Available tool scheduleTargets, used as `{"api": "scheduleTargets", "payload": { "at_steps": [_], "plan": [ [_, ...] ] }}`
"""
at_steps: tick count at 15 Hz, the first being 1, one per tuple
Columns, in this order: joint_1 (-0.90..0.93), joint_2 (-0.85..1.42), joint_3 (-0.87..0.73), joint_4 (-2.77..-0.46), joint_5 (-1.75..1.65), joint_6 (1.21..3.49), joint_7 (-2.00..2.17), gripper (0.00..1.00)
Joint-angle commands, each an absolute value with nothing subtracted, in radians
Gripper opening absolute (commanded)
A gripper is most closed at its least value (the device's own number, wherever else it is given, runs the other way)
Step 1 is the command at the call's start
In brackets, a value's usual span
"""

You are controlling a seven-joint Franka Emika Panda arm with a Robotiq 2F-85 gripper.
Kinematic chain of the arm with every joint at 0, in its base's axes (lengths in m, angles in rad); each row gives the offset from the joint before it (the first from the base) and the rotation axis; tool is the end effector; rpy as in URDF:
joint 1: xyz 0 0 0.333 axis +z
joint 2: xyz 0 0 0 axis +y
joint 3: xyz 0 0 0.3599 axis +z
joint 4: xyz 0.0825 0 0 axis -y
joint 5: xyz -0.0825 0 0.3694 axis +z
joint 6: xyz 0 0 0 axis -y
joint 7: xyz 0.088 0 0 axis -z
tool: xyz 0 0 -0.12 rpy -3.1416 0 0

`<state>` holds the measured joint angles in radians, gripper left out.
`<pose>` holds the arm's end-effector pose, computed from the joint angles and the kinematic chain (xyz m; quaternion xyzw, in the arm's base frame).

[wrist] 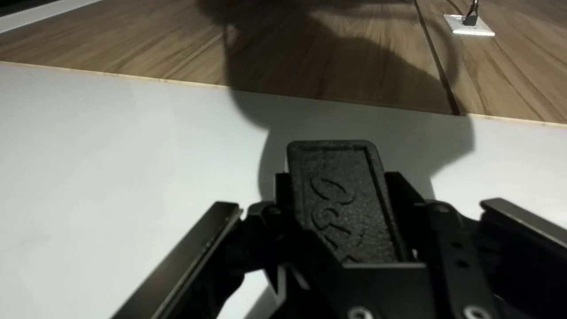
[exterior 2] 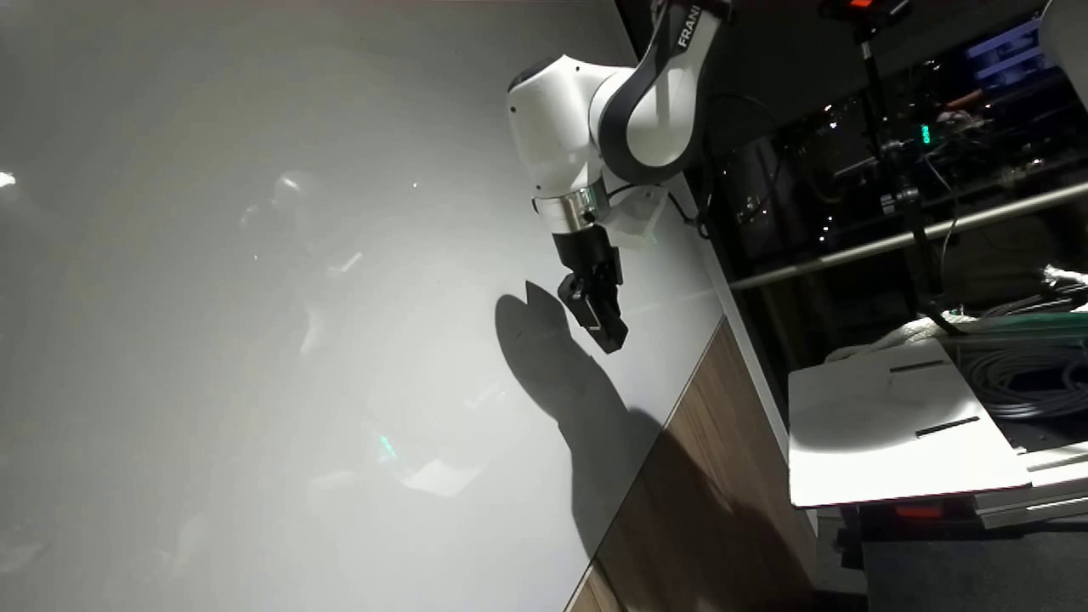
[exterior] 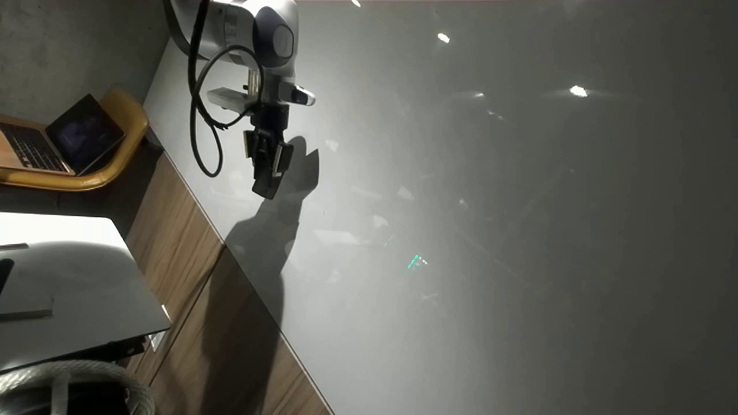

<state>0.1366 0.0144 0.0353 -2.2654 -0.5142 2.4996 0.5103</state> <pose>0.5262 0.0906 0.4160 0.9789 0.0212 0.1580 0.1279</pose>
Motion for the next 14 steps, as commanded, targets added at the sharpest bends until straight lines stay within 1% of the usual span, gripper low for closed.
{"api": "scheduleTargets", "payload": {
  "at_steps": [1,7,9,14],
  "plan": [
    [0.121,0.095,0.052,-2.150,-0.458,2.501,0.421,0.29],
    [0.146,0.246,0.055,-1.890,-0.373,2.436,0.314,0.29],
    [0.155,0.268,0.061,-1.856,-0.352,2.379,0.314,0.29],
    [0.199,0.294,0.084,-1.818,-0.346,2.373,0.348,0.29]
  ]
}}
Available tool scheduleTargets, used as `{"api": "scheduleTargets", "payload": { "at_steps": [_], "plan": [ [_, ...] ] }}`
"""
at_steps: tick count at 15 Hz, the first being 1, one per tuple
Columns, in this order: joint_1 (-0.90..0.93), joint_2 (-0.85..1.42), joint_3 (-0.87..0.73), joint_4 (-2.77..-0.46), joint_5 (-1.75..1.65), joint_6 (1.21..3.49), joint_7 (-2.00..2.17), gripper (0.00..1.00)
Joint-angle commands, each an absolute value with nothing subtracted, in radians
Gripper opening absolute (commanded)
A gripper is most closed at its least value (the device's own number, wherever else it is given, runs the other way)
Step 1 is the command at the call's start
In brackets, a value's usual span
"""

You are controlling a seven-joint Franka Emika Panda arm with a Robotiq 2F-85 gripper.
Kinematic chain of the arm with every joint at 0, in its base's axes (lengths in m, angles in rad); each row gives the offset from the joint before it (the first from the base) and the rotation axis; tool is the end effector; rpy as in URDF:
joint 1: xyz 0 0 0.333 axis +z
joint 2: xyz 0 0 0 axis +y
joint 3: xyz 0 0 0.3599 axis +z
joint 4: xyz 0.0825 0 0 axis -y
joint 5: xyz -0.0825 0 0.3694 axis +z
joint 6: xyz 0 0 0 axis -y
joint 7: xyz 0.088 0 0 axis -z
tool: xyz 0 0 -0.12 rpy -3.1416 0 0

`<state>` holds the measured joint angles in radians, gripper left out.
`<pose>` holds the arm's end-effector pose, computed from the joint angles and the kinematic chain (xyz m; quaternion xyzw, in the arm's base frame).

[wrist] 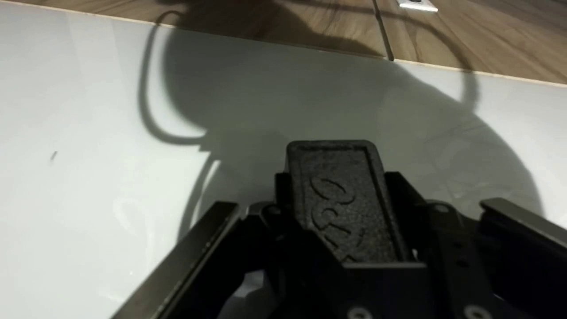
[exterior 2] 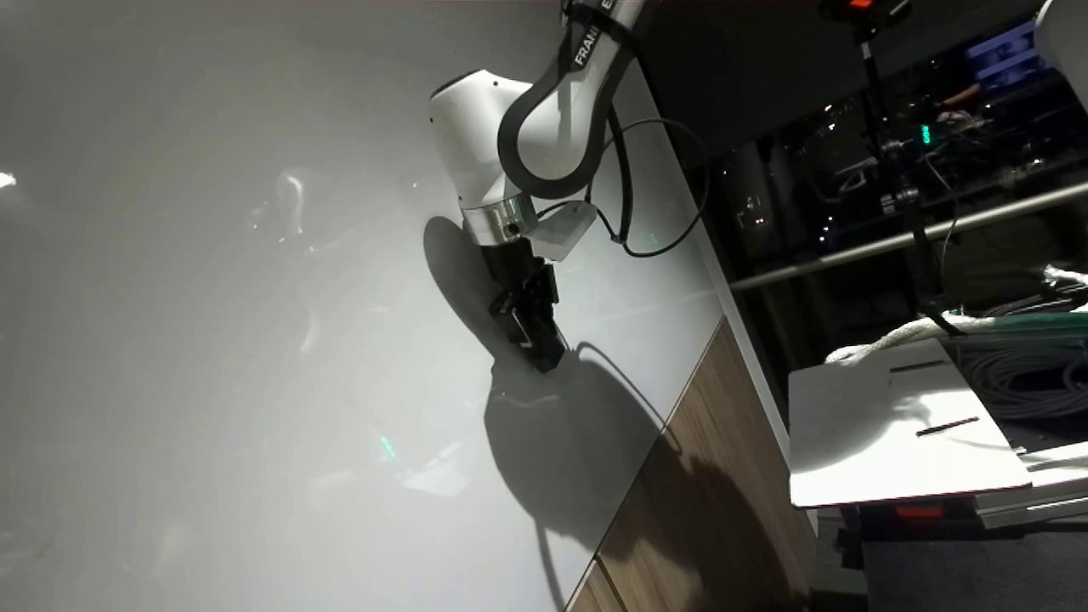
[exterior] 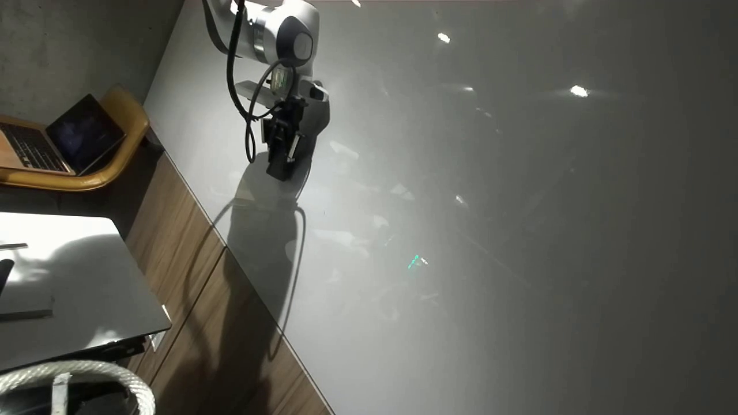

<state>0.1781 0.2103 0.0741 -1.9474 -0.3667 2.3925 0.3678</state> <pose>0.6056 0.1470 0.4368 0.9827 0.0597 0.1508 0.0898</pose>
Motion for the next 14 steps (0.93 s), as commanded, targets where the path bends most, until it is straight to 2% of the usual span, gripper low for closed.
{"api": "scheduleTargets", "payload": {
  "at_steps": [1,6,14],
  "plan": [
    [0.215,0.301,0.088,-1.800,-0.357,2.373,0.360,0.29],
    [0.255,0.314,0.068,-1.774,-0.439,2.353,0.365,0.29],
    [0.176,0.222,-0.012,-1.925,-0.560,2.405,0.361,0.29]
  ]
}}
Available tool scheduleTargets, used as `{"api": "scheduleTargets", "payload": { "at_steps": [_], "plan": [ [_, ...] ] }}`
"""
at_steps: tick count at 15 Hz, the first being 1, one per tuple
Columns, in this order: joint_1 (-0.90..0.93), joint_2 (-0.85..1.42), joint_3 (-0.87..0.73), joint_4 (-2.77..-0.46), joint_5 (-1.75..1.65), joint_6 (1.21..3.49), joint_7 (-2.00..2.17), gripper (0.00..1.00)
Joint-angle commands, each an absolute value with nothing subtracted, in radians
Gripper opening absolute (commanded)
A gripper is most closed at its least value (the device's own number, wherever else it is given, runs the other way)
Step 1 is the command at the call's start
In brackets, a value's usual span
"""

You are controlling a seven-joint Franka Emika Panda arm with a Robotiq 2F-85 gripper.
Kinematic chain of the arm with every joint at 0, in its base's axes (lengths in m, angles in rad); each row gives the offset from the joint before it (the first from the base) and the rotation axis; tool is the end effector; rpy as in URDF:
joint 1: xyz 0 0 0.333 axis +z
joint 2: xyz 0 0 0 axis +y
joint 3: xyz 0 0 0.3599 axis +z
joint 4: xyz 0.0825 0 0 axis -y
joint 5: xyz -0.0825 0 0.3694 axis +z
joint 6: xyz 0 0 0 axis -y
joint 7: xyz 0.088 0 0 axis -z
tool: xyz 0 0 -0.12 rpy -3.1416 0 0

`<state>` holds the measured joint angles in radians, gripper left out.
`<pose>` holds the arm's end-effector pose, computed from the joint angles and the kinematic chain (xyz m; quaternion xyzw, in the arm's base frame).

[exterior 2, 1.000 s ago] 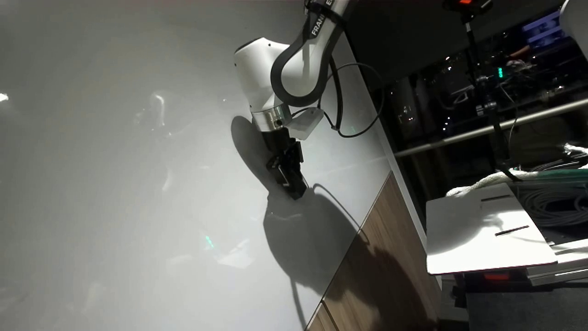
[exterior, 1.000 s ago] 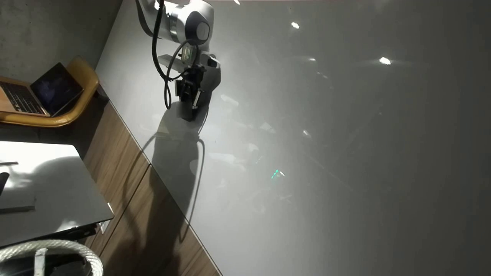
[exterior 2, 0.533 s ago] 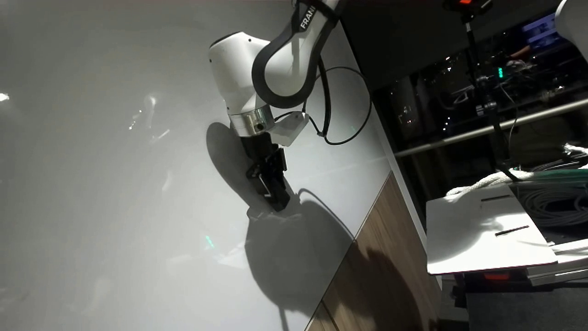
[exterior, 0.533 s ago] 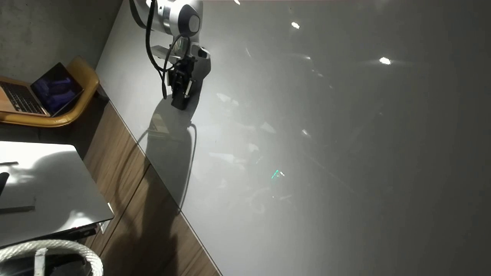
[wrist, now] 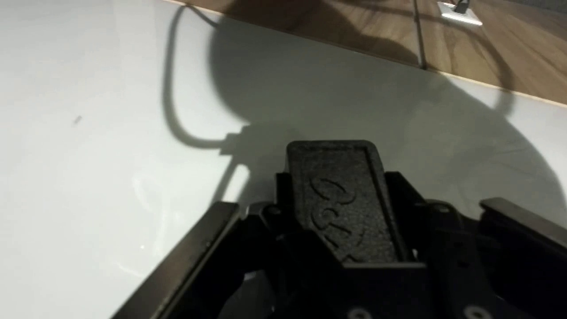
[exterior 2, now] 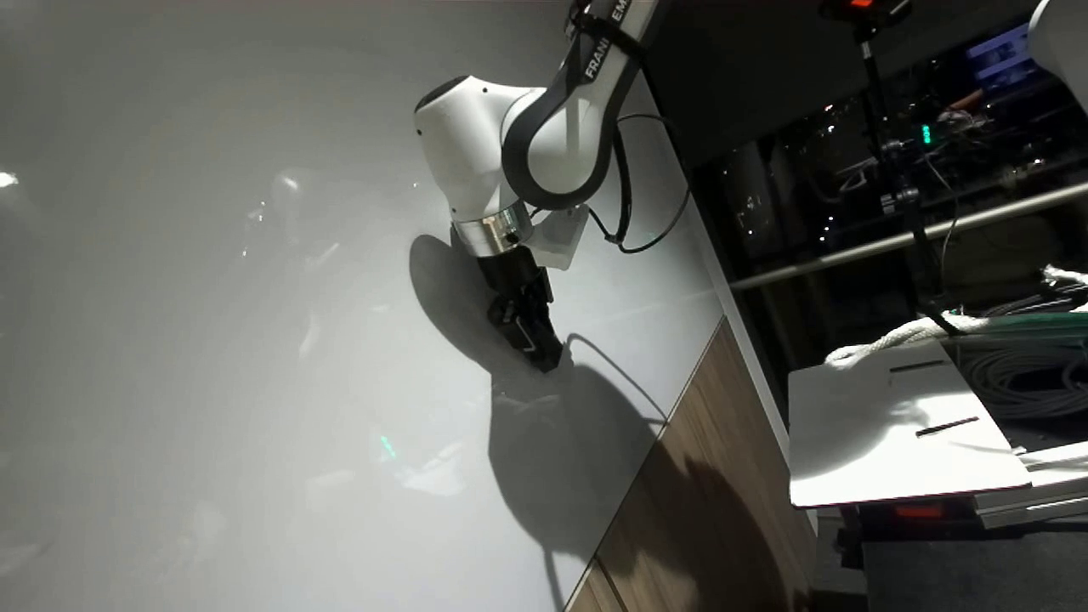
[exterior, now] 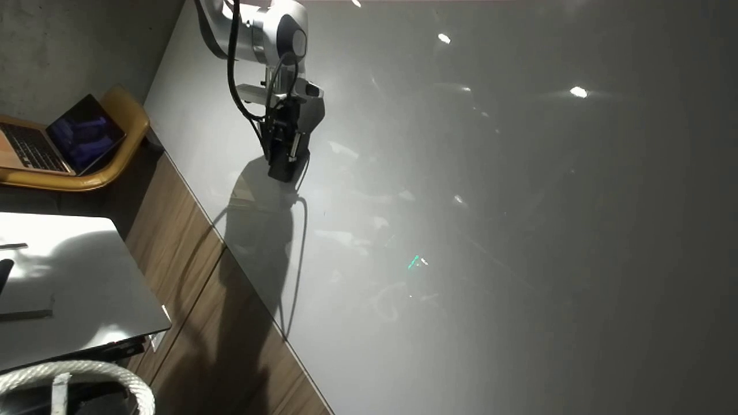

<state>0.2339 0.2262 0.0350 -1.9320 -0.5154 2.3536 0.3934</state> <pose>0.6065 0.1540 0.4310 0.9713 0.1002 0.1527 0.1522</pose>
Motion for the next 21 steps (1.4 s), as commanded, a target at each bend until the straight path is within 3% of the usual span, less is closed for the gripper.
{"api": "scheduleTargets", "payload": {
  "at_steps": [1,7,21],
  "plan": [
    [0.158,0.205,-0.025,-1.944,-0.569,2.414,0.360,0.29],
    [0.091,0.165,-0.040,-1.977,-0.557,2.443,0.363,0.29],
    [0.190,0.219,0.026,-1.964,-0.565,2.494,0.464,0.29]
  ]
}}
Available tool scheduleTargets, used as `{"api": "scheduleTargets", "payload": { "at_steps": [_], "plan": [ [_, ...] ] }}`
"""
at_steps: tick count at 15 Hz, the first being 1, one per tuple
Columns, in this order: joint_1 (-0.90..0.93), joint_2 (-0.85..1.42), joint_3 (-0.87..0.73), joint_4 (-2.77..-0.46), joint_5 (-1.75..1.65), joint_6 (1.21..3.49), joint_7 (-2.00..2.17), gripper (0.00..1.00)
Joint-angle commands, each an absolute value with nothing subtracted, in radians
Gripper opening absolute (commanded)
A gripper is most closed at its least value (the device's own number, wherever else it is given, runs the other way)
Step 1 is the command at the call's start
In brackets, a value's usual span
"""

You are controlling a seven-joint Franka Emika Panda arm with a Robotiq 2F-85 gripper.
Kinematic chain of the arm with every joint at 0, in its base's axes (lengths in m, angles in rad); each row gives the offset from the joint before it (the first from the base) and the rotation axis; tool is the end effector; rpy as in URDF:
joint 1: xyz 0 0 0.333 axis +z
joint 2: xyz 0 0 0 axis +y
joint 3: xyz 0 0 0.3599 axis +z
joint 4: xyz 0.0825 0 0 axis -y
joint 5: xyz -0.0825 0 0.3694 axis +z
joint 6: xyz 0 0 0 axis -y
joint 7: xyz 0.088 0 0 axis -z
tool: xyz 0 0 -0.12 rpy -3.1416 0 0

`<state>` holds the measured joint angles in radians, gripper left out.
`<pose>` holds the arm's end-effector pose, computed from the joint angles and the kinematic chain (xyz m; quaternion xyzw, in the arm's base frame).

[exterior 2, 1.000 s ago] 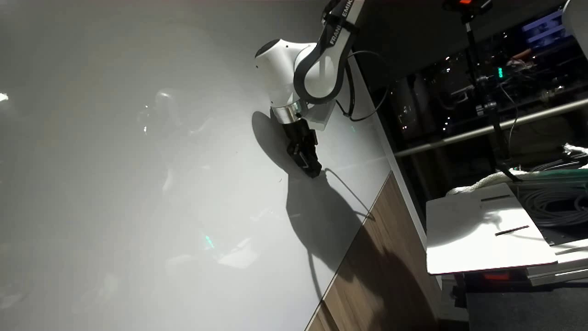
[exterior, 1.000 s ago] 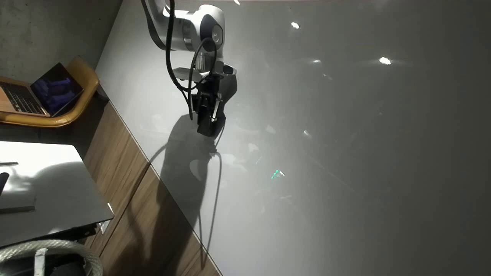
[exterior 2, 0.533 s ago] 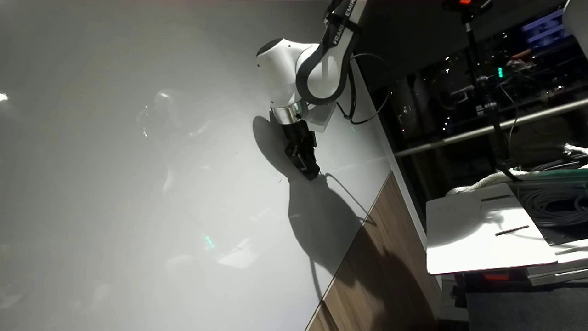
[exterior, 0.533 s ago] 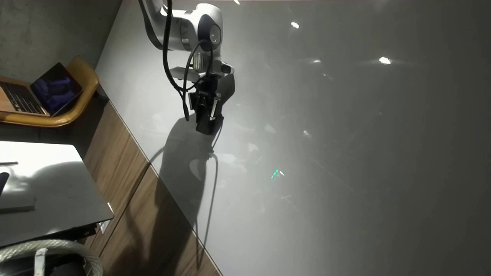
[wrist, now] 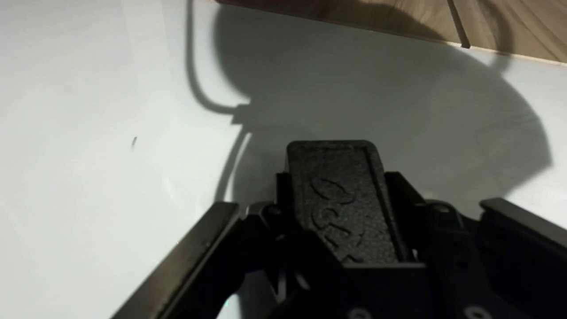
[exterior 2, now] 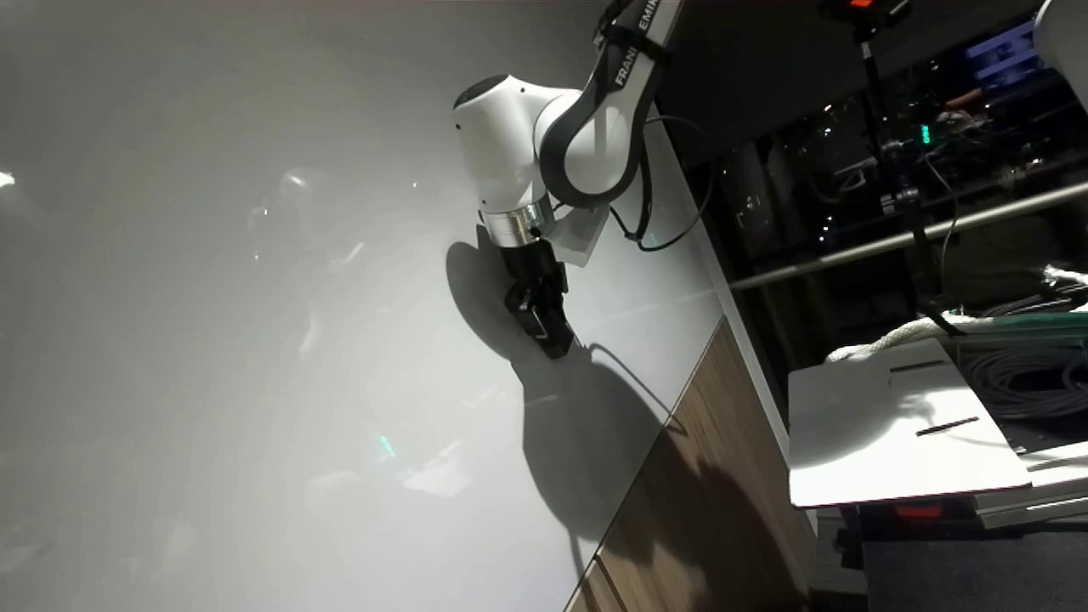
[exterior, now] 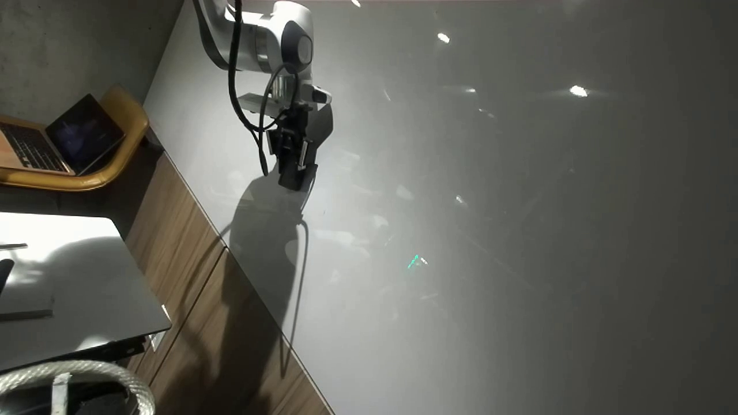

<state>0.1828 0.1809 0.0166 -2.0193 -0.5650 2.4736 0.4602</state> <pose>0.5992 0.1178 0.4303 0.9687 0.0676 0.1887 0.1463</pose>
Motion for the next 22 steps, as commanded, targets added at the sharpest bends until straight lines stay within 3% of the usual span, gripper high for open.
{"api": "scheduleTargets", "payload": {
  "at_steps": [1,10,22],
  "plan": [
    [0.198,0.226,0.032,-1.954,-0.561,2.488,0.468,0.29],
    [0.287,0.318,0.071,-1.764,-0.558,2.344,0.461,0.29],
    [0.145,0.173,-0.009,-1.931,-0.565,2.354,0.400,0.29]
  ]
}}
